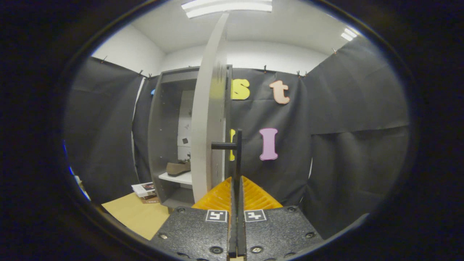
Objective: Open the shoe cabinet door, grab the shoes and put them into the shoe cabinet, then close the shoe cabinet door.
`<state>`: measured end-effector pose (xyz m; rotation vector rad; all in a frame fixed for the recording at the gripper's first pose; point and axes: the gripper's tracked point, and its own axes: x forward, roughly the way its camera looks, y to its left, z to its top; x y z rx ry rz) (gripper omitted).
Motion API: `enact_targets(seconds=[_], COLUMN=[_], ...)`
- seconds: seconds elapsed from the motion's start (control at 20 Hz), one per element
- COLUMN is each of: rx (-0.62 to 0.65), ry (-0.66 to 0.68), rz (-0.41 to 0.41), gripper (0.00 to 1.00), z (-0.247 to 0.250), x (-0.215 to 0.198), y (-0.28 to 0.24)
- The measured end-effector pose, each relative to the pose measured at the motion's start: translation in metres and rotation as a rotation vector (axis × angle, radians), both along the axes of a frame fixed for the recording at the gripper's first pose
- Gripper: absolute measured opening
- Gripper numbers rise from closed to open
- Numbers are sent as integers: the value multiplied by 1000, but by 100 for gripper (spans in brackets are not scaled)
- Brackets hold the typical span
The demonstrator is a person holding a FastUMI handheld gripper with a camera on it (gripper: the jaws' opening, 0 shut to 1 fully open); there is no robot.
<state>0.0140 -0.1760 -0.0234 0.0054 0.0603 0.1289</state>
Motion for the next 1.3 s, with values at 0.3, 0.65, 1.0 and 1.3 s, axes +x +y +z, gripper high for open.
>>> enact_targets(seconds=[0.3, 0.65, 1.0, 1.3], rx=[-25, 25, 72, 96], ry=[-68, -211, -135, -98], rz=[-95, 34, 81, 56], gripper=[9, 100, 100, 100], z=[9, 8, -58, -151], x=[-54, -120, -75, -16], y=[1, 88, 148, 187])
